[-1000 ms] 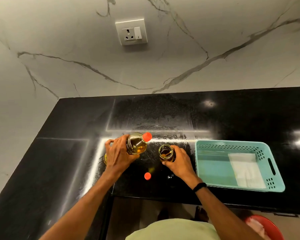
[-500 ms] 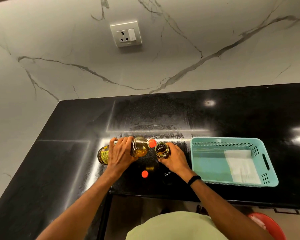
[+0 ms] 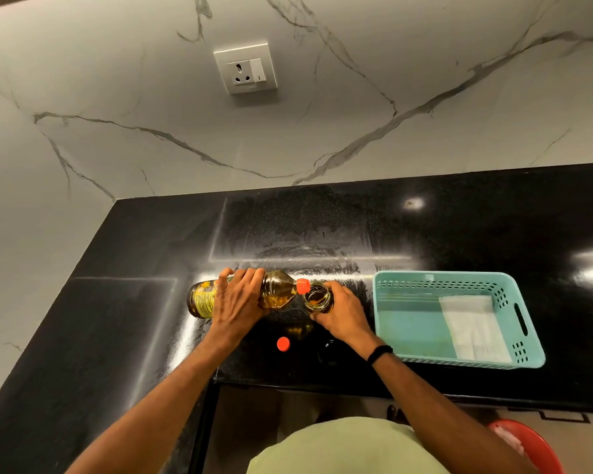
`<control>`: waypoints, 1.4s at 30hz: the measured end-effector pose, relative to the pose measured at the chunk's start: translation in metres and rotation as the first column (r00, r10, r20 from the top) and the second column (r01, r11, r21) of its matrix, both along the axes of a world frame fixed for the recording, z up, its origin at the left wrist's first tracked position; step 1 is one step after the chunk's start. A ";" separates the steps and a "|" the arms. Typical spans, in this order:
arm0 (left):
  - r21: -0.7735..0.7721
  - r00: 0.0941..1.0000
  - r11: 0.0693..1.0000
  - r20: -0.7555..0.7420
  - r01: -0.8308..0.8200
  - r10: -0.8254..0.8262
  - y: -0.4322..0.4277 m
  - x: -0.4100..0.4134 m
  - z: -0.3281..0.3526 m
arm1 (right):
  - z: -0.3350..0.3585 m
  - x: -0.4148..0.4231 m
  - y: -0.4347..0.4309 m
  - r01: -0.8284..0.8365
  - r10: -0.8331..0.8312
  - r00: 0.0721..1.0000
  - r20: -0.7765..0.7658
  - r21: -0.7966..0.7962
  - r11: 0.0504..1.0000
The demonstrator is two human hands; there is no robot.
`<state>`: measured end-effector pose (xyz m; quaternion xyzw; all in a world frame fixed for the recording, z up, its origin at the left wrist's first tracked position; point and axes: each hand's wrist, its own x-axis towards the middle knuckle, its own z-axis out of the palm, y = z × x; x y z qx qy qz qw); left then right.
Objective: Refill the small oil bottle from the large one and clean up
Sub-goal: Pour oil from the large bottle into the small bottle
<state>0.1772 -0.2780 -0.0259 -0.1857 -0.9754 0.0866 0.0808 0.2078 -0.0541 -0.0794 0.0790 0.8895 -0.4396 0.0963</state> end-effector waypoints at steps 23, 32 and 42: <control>-0.018 1.000 1.000 -0.013 0.020 -0.020 0.004 -0.003 0.010 | 0.002 0.000 0.001 0.002 -0.002 1.000 0.000 -0.002 1.000; -0.038 1.000 0.999 0.000 0.029 -0.029 0.004 -0.004 0.009 | 0.001 -0.001 0.001 -0.005 0.005 1.000 -0.001 0.006 1.000; -0.045 0.999 0.998 -0.002 0.034 -0.034 0.005 -0.006 0.009 | -0.001 -0.002 0.001 0.003 -0.003 1.000 0.005 0.012 1.000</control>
